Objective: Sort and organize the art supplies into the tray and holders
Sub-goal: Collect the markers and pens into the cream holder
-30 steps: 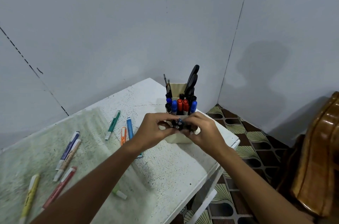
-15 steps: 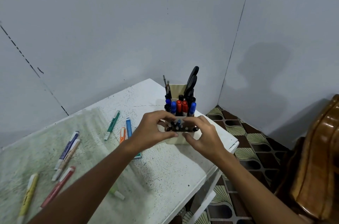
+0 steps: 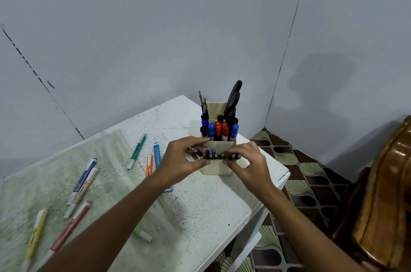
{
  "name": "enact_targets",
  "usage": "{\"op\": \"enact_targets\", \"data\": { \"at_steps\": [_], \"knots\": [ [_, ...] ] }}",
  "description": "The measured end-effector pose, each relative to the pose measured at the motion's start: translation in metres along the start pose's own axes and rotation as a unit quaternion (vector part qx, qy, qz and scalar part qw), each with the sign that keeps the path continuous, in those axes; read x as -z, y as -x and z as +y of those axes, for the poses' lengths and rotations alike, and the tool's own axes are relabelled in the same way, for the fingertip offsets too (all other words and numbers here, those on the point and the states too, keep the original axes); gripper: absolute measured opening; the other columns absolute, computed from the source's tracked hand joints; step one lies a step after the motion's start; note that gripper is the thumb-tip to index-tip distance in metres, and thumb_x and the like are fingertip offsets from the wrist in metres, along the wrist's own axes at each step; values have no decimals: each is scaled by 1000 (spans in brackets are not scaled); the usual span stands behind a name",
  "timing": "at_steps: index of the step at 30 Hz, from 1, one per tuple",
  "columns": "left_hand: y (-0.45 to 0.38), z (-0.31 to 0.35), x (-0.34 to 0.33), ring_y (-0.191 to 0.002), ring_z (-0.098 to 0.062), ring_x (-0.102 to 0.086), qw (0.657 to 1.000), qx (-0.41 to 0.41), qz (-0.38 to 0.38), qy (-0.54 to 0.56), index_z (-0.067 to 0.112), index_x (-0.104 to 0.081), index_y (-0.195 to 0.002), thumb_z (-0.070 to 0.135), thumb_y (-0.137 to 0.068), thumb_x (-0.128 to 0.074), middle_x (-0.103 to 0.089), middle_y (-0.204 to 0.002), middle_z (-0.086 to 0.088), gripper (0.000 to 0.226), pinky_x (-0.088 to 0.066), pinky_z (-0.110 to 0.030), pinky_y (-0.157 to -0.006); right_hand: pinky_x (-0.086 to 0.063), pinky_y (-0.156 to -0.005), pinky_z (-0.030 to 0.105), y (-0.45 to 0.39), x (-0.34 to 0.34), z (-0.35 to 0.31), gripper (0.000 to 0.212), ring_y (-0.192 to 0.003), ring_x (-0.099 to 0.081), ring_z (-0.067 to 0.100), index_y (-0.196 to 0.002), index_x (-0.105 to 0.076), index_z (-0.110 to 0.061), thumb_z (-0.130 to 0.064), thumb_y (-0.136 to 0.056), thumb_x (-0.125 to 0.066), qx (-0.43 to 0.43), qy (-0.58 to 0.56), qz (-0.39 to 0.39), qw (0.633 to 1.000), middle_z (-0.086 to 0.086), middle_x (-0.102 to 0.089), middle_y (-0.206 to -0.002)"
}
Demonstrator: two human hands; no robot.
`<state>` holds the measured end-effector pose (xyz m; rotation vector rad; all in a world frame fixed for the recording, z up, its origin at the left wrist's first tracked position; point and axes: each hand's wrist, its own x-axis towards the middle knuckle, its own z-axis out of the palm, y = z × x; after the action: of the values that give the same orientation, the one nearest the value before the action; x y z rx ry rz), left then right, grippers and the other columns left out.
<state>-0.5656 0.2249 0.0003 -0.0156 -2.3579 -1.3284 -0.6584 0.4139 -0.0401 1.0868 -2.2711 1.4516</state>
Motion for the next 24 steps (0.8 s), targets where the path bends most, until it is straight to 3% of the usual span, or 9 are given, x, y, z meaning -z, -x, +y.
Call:
{"op": "enact_targets", "data": {
  "at_steps": [3,6,13,15,18,21,24],
  "knots": [
    [0,0,-2,-85,-11,-68,999,12,23,30,15,-70,-104,-3,-66,-83,-70,-97,-2,44,-56,-22,-72,-41,-70,18,-2,-3,3,24,-87,-50,12,-99,-75,-13,-10,-75,-80,-3,6,-5,1000,-5,-69,-93],
    [0,-4,-1,-82,-8,-67,999,-22,24,-20,10,-75,-93,1,-70,-81,-73,-90,0,26,-54,-21,-73,-39,-71,12,-2,-4,4,24,-85,-45,6,-103,-74,-12,-11,-79,-76,6,23,-18,1000,0,-69,-92],
    [-4,-5,1,-89,-7,-65,979,-159,-14,-128,4,-73,-103,4,-69,-82,-69,-99,1,35,-52,-15,-81,-37,-72,7,-13,4,-8,28,-87,-42,2,-109,-71,-12,-10,-80,-70,66,43,-54,995,-14,-63,-97],
    [-4,-8,0,-91,-8,-65,980,-146,-33,-132,6,-69,-112,3,-69,-82,-69,-103,-2,45,-53,-16,-81,-40,-74,14,-12,3,-7,35,-90,-45,5,-113,-70,-13,-11,-78,-74,47,40,-73,995,-9,-64,-100],
    [-1,-7,0,-97,-2,-64,996,-60,-34,-60,12,-63,-123,3,-68,-83,-68,-104,7,60,-54,-18,-78,-46,-77,22,-11,3,-8,44,-92,-51,12,-117,-69,-15,-13,-75,-80,2,29,-81,996,-5,-57,-98],
    [-3,-6,-1,-89,3,-63,997,-39,-28,-56,25,-62,-121,8,-70,-83,-67,-98,18,57,-49,-16,-70,-45,-74,23,-12,3,-11,41,-91,-51,14,-112,-71,-15,-14,-73,-82,-4,31,-76,997,-8,-56,-95],
    [-7,-4,-2,-82,5,-58,996,-39,-55,-65,25,-63,-120,7,-74,-80,-65,-96,17,53,-40,-10,-63,-46,-71,26,-12,1,-13,35,-89,-51,15,-105,-73,-14,-13,-72,-83,6,37,-68,997,-14,-55,-91]
  ]
}}
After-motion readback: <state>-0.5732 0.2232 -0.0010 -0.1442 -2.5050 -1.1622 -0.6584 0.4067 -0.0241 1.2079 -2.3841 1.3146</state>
